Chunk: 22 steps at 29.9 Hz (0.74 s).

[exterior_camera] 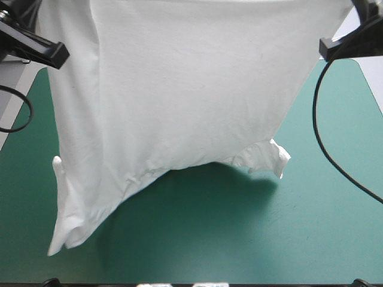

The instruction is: Fold the cloth

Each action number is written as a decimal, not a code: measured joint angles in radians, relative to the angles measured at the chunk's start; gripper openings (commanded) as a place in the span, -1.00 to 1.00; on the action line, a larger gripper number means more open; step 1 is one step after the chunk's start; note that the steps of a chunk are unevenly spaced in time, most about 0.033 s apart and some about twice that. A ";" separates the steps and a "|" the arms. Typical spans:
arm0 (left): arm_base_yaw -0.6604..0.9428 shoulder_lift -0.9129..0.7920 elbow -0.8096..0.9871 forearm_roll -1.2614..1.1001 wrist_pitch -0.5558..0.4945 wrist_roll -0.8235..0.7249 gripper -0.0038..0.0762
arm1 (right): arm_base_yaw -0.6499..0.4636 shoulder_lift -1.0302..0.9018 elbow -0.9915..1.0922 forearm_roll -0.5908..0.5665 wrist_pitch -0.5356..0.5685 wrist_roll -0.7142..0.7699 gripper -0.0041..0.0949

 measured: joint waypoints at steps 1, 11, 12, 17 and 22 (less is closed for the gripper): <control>0.000 0.000 -0.009 0.008 -0.031 0.004 -0.93 | 0.000 0.000 -0.017 -0.003 -0.025 0.002 -0.95; -0.001 0.004 -0.056 0.025 -0.200 0.005 -0.93 | 0.001 -0.001 -0.102 -0.009 -0.257 0.053 -0.95; -0.001 0.008 -0.056 0.027 -0.207 -0.005 -0.93 | 0.001 0.001 -0.104 -0.010 -0.266 0.063 -0.95; -0.001 0.061 -0.061 0.142 -0.223 -0.144 -0.93 | 0.001 0.047 -0.107 -0.074 -0.258 0.156 -0.95; 0.014 0.178 -0.062 0.383 -0.230 -0.348 -0.93 | 0.001 0.145 -0.107 -0.219 -0.236 0.283 -0.95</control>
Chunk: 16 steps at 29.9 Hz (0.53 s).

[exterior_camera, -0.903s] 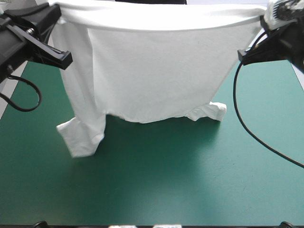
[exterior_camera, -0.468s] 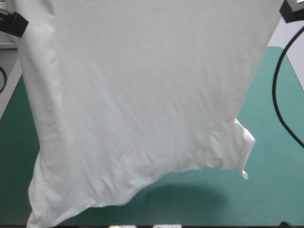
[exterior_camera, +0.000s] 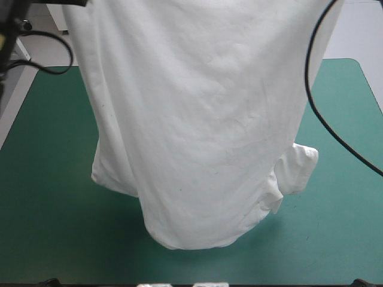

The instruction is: Fold the cloth

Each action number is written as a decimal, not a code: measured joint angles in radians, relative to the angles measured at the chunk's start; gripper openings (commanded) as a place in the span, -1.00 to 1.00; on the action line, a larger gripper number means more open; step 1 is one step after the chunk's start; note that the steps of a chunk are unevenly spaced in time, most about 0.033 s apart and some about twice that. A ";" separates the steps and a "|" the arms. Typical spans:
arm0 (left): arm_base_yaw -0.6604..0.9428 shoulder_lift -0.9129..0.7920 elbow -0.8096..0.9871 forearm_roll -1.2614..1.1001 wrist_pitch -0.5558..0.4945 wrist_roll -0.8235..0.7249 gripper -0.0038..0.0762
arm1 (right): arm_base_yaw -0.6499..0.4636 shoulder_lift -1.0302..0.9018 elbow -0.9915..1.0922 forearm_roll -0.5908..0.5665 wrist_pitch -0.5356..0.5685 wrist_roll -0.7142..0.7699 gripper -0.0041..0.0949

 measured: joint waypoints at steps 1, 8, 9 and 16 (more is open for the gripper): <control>0.016 0.030 -0.005 0.052 -0.010 -0.058 -0.93 | -0.001 0.023 0.001 -0.036 0.000 0.031 -0.95; 0.218 0.257 -0.139 0.122 -0.202 -0.388 -0.93 | -0.167 0.171 -0.030 -0.066 -0.152 0.184 -0.95; 0.246 0.294 -0.173 0.106 -0.251 -0.409 -0.93 | -0.205 0.200 -0.057 -0.032 -0.183 0.185 -0.95; 0.338 0.500 -0.391 -0.038 -0.420 -0.447 -0.93 | -0.353 0.391 -0.264 0.276 -0.222 0.001 -0.95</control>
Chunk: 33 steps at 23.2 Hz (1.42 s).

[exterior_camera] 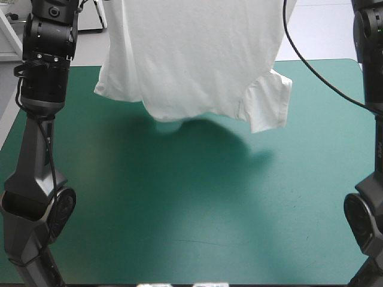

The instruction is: Fold the cloth

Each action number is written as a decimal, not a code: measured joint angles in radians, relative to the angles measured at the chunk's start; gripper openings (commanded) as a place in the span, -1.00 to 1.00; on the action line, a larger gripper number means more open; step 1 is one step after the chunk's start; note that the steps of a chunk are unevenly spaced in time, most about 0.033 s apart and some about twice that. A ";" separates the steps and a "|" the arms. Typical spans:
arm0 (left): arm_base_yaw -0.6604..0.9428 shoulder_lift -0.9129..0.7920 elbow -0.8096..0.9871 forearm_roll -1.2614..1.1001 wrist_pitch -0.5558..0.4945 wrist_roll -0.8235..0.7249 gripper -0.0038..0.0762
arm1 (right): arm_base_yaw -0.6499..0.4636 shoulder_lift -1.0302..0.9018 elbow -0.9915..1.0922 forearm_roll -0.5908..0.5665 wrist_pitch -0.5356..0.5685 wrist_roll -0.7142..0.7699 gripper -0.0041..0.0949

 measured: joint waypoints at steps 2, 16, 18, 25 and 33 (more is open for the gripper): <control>0.007 0.026 -0.010 -0.015 0.028 -0.004 -0.92 | -0.010 0.032 -0.009 0.049 0.018 -0.040 -0.95; 0.053 0.011 0.363 -0.613 0.591 0.600 -0.93 | -0.034 0.050 0.374 0.136 0.209 -0.190 -0.95; 0.053 -0.038 0.503 -0.650 0.662 0.673 -0.93 | -0.038 0.002 0.545 0.183 0.216 -0.242 -0.95; 0.041 -0.475 1.119 -0.693 0.717 0.768 -0.93 | -0.037 -0.288 1.084 0.351 0.285 -0.357 -0.95; -0.084 -0.685 1.490 -0.714 0.890 0.765 -0.93 | -0.036 -0.726 1.542 0.413 0.458 -0.356 -0.95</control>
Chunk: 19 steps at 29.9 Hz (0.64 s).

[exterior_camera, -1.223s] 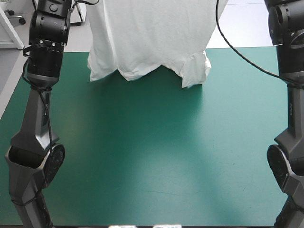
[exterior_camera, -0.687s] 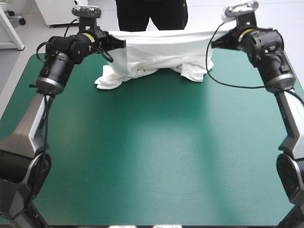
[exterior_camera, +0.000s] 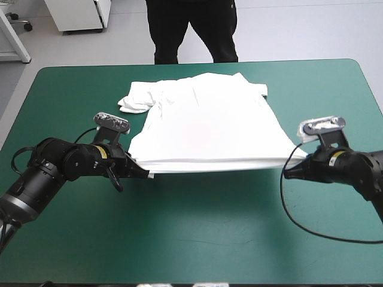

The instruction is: Fold the cloth

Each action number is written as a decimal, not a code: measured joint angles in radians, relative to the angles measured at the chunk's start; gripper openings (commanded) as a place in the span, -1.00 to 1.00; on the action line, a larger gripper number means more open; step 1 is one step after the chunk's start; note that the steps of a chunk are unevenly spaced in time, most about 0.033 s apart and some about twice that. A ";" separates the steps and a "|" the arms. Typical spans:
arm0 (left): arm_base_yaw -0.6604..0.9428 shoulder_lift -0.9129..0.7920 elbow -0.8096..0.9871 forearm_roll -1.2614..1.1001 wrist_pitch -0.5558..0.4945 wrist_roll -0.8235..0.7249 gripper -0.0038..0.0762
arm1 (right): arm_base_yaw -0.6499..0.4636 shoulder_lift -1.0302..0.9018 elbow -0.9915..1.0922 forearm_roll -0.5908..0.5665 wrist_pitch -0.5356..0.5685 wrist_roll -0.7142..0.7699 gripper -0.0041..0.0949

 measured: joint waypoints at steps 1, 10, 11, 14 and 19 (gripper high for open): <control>-0.009 -0.002 0.001 0.000 0.030 -0.008 -0.93 | 0.000 -0.026 0.027 0.008 0.022 0.000 -0.95; -0.060 -0.030 0.077 0.000 0.239 -0.082 -0.93 | 0.000 -0.093 0.140 0.085 0.117 0.000 -0.95; -0.065 -0.039 0.095 -0.001 0.244 -0.093 -0.93 | 0.001 -0.093 0.147 0.089 0.129 -0.001 -0.95; -0.079 -0.079 0.169 -0.001 0.246 -0.126 -0.93 | 0.027 -0.093 0.168 0.098 0.183 -0.001 -0.95; -0.082 -0.156 0.273 -0.026 0.251 -0.162 -0.93 | 0.086 -0.097 0.200 0.107 0.261 0.004 -0.95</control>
